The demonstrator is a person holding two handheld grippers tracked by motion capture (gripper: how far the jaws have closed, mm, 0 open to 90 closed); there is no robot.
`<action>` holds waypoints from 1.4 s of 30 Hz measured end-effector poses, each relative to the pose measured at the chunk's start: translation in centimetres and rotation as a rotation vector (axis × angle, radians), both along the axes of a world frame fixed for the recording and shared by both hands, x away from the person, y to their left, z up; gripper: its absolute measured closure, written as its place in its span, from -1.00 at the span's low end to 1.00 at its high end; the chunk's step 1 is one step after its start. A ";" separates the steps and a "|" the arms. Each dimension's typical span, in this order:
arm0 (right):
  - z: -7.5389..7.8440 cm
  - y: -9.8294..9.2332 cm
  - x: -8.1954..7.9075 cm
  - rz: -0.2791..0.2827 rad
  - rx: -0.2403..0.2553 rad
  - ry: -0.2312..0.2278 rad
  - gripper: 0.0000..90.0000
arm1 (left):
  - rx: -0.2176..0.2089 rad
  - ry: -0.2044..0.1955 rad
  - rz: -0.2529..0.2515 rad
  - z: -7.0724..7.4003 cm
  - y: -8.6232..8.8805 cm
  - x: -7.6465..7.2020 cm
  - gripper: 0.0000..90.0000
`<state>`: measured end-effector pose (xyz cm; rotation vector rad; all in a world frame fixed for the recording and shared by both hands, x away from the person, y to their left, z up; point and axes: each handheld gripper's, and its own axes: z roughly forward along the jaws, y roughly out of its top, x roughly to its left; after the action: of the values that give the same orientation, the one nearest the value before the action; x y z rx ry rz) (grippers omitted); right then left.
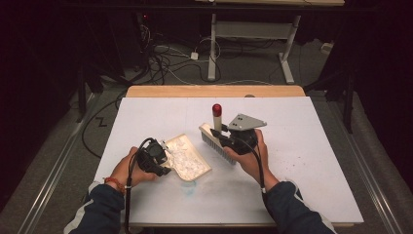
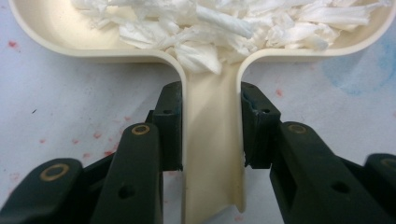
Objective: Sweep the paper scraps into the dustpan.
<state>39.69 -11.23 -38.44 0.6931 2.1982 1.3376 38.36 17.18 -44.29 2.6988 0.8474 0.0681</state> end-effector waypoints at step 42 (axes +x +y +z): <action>0.6 0.3 -1.3 0.022 -0.078 -0.025 0.59 | 0.007 0.004 0.004 0.1 1.1 -0.7 0.40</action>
<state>38.42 -10.95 -37.88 0.6216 2.2317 1.2574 37.65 18.26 -44.18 2.7044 0.8550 0.0670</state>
